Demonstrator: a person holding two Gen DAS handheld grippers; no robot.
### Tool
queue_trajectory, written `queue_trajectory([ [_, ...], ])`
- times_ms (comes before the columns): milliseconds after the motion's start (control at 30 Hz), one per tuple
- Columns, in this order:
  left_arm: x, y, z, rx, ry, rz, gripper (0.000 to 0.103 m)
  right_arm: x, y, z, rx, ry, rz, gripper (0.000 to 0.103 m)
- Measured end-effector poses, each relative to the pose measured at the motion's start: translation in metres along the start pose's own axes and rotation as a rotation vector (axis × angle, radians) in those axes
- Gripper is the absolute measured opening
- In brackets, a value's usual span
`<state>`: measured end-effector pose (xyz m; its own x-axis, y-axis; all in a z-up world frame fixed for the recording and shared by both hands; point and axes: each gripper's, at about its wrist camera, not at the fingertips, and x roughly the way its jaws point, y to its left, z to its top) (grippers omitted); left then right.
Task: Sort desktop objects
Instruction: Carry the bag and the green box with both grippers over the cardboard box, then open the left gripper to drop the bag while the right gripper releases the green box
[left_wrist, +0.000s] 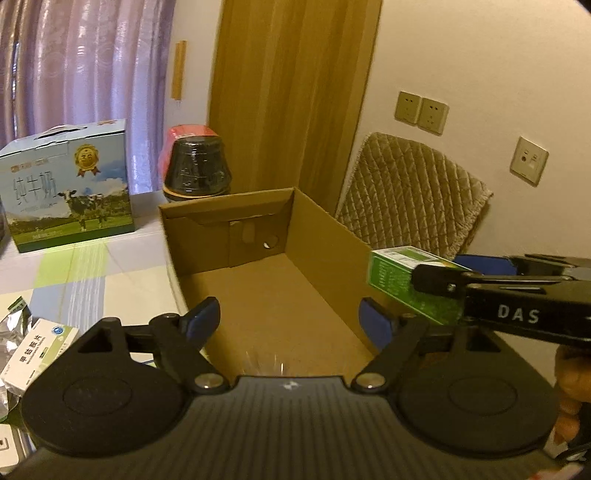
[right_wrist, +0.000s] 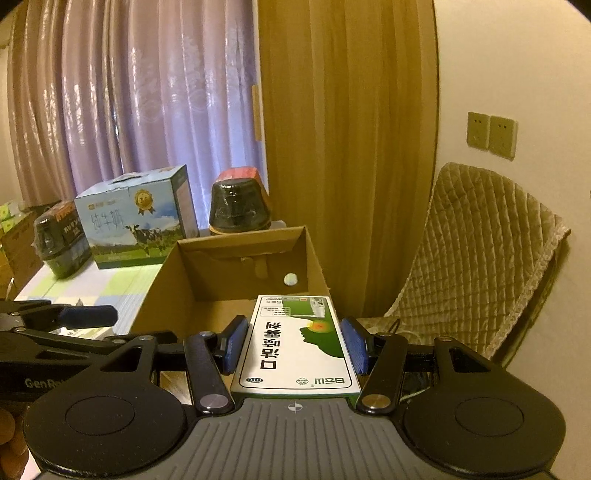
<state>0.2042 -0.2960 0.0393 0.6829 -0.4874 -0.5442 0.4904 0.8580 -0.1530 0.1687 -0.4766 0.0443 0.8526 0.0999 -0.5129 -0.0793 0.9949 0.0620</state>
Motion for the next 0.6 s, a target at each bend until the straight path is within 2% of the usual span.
queue_trajectory([
  [200,-0.006,0.017,-0.002,-0.046,-0.011,0.040,0.079,0.000,0.004,0.002,-0.004,0.003,0.013,0.053],
  [600,-0.014,0.027,-0.005,-0.043,-0.033,0.070,0.079,0.019,0.023,0.001,-0.005,0.020,0.040,0.053],
])
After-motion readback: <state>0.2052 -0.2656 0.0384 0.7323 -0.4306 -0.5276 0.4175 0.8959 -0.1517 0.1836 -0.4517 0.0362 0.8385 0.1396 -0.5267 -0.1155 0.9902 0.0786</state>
